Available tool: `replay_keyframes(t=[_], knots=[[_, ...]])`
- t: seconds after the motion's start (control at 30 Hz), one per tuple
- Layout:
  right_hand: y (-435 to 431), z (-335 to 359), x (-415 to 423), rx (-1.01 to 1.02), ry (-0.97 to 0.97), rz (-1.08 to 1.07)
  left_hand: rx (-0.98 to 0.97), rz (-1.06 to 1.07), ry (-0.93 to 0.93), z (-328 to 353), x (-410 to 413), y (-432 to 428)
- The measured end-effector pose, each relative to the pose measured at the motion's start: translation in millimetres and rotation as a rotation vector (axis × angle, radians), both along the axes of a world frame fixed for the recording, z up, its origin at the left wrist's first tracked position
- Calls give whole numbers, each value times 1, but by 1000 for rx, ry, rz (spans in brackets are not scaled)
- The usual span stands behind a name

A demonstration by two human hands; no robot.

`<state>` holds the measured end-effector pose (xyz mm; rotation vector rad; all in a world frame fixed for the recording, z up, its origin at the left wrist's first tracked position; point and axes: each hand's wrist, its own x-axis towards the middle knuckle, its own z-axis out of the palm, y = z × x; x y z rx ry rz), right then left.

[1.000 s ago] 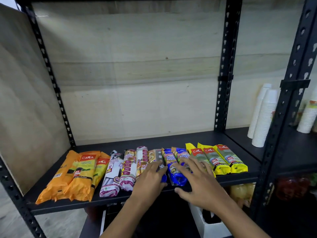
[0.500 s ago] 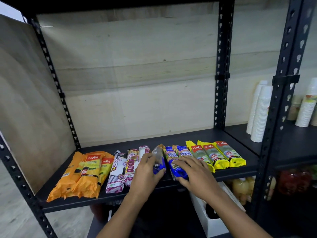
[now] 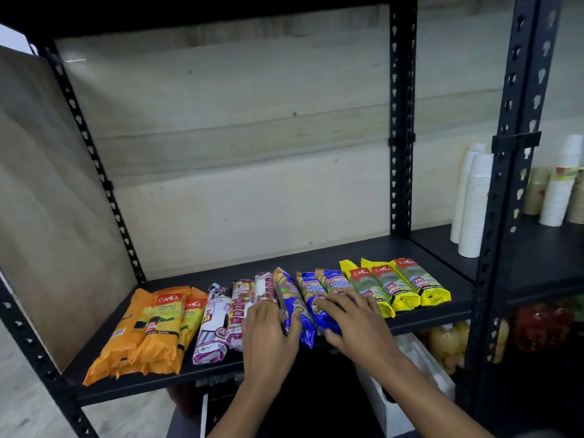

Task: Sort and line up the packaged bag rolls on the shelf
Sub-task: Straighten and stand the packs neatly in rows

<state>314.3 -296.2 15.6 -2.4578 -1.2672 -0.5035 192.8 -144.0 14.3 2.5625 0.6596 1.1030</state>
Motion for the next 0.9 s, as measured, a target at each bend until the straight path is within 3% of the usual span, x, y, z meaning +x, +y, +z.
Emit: replay_keyframes(t=[0.1, 0.2, 0.4, 0.73, 0.9], knots=[[0, 3, 0, -16, -4, -4, 31, 65, 48, -3, -2, 5], [0, 4, -1, -39, -33, -9, 123, -54, 101, -1, -5, 10], [5, 6, -5, -77, -53, -33, 359, -285, 505, 16, -3, 28], [4, 3, -11, -103, -109, -81, 304, -220, 273, -2, 1, 26], [8, -5, -17, -12, -205, -99, 236, -191, 151, -13, 4, 20]])
